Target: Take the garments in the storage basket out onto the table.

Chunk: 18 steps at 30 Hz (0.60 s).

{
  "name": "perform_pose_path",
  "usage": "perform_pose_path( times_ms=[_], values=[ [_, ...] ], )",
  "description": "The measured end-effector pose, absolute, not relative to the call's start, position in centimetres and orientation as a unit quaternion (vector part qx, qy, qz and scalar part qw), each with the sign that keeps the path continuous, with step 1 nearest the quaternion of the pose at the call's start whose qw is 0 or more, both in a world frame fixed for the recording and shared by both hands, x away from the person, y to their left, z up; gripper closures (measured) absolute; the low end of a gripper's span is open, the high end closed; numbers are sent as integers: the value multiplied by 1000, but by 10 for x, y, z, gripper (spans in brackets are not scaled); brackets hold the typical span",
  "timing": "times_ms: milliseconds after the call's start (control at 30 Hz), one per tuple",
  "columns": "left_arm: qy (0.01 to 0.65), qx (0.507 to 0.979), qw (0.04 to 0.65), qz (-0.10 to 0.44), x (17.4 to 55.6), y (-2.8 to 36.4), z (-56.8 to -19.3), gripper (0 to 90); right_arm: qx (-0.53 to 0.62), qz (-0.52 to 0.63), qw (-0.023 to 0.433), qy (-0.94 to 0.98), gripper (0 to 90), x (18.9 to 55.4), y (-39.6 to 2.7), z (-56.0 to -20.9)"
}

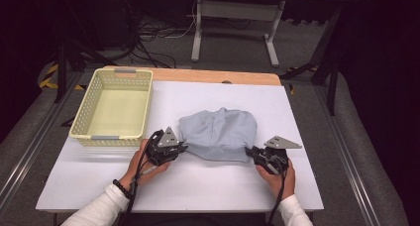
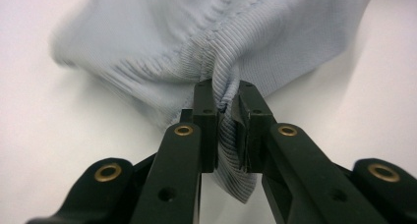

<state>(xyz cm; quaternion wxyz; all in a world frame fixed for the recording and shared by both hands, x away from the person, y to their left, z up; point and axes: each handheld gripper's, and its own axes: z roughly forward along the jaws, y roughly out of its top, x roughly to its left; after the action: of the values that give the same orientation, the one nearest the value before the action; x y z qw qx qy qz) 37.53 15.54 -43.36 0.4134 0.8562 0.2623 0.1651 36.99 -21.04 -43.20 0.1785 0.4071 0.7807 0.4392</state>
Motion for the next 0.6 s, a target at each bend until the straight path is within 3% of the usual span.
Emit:
perform_pose_path(
  times_ms=[233, 600],
  values=[
    [236, 827, 476, 180, 347, 165, -394, 841, 395, 498, 222, 739, 772, 338, -226, -388],
    [230, 812, 501, 191, 323, 175, -380, 876, 377, 501, 254, 737, 783, 325, -226, -370]
  ],
)
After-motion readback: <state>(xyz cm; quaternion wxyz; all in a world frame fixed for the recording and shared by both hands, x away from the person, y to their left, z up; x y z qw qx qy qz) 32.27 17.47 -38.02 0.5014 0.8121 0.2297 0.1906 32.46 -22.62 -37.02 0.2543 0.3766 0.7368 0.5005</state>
